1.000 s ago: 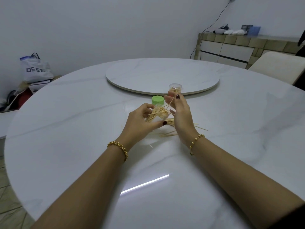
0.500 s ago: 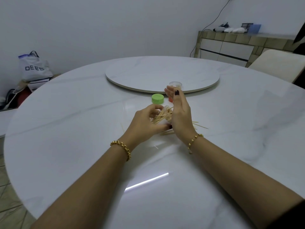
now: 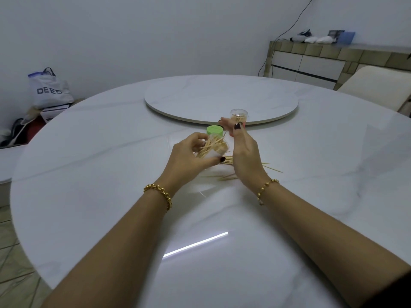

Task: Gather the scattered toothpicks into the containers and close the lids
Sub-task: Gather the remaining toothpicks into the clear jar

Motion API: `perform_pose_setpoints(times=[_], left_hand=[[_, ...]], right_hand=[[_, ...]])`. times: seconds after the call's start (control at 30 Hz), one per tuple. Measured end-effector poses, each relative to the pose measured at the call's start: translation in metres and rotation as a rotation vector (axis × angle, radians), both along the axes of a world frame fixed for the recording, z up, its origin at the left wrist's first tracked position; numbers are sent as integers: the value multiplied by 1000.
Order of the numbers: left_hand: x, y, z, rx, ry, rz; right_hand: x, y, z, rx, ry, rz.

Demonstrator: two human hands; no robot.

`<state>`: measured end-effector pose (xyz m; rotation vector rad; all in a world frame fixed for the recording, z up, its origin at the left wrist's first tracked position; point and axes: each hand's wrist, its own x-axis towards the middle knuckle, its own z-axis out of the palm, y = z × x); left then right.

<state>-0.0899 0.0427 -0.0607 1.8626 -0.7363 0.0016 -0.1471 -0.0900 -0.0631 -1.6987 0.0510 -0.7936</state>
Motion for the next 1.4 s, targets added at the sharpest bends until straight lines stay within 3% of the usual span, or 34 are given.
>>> perform_pose_setpoints(times=[0.43,0.73,0.97,1.13,1.4], left_hand=[[14,13,4,-75,26,107],[14,12,2,-44,26,52],[18,18,4,-33,44,57],[27,29,4,-36,91,113],[45,50,0,-78,153,221]], right_hand=[[-10,8,-5,-345,-57,-78],[-5,4,-12,-551,7,-116],[-8,-1,-4,-311,-54,-94],[-4,0,-2,-331,99,-142],[13,16,-1,-610,544,-15]])
